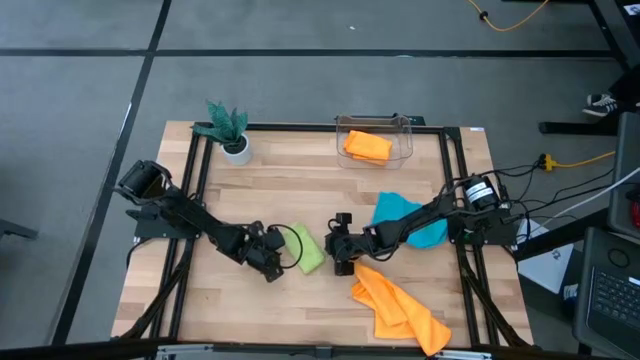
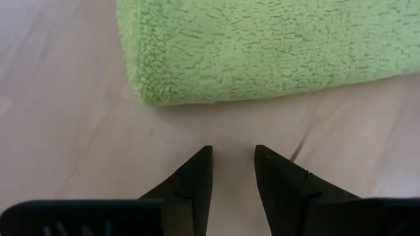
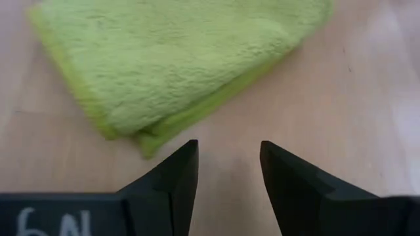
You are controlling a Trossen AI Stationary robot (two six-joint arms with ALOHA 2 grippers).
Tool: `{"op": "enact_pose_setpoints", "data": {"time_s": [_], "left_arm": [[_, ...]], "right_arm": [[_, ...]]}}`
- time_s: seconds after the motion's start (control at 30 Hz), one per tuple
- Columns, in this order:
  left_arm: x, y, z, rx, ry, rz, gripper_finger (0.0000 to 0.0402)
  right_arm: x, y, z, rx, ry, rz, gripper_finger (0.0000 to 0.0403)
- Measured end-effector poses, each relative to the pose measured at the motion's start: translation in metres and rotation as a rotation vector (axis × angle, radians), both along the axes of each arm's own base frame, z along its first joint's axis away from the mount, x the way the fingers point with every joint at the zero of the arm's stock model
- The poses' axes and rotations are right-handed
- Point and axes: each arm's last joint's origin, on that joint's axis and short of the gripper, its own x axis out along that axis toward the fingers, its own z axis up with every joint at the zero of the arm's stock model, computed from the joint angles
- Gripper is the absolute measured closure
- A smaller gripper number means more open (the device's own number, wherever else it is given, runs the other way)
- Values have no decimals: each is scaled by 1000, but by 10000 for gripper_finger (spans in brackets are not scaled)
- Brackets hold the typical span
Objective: Fold microfiber towels
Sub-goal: Put the folded green microfiber towel into the transparent bin
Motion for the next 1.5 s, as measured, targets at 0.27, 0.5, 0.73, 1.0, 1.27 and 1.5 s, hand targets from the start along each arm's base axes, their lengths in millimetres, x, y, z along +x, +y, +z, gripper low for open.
{"op": "enact_pose_setpoints", "data": {"time_s": [0.27, 0.5, 0.73, 1.0, 1.27, 1.5], "left_arm": [[5, 12, 0, 75, 6, -18, 292], [8, 23, -1, 133, 5, -5, 292], [12, 34, 0, 183, 8, 6, 292], [12, 35, 8, 174, -7, -24, 292], [0, 24, 29, 114, -58, -44, 292], [0, 13, 32, 75, -119, -57, 292]], "right_arm": [[2, 5, -4, 117, -16, 4, 236], [6, 20, -13, 165, -87, -5, 236], [7, 40, -7, 225, -120, 56, 236], [11, 56, 7, 214, -116, 88, 236], [21, 62, 29, 114, -1, 108, 236], [24, 53, 37, -238, 62, 158, 236]]}}
